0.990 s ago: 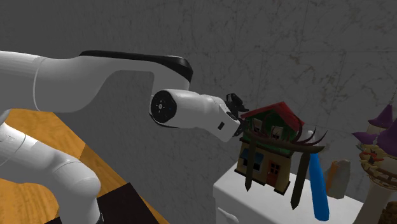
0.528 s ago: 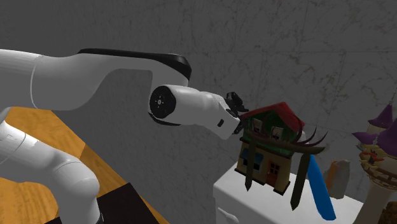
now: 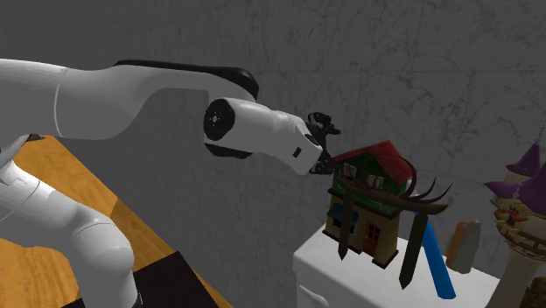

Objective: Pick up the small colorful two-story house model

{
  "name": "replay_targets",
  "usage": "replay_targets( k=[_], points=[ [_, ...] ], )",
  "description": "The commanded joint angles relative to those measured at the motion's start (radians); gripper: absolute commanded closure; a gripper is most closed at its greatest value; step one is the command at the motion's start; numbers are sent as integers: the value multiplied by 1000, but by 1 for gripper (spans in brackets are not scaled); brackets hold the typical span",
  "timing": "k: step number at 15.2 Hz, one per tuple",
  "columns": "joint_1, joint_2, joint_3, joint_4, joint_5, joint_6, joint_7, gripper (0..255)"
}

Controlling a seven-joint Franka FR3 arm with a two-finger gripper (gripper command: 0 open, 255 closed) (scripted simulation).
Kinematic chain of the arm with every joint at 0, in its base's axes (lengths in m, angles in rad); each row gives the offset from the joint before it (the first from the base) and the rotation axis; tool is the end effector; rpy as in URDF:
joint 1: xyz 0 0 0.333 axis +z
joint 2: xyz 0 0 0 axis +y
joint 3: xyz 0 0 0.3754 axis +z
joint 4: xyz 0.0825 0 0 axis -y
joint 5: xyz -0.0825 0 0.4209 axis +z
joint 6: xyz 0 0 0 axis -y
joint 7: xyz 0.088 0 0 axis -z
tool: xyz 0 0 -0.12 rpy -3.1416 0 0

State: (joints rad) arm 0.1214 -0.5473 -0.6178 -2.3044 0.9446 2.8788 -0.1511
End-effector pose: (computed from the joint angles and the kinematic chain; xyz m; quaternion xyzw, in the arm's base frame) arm 0.3761 -0.3252 0.6365 -0.6567 0.4805 -0.4936 0.3070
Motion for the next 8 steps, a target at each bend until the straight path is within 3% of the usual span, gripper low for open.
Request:
replay_targets(
  k=[1,8],
  points=[
    [-3,9,39,-21,23,88,22,0],
    [134,-21,-67,-62,125,170,-127,0]
  ],
)
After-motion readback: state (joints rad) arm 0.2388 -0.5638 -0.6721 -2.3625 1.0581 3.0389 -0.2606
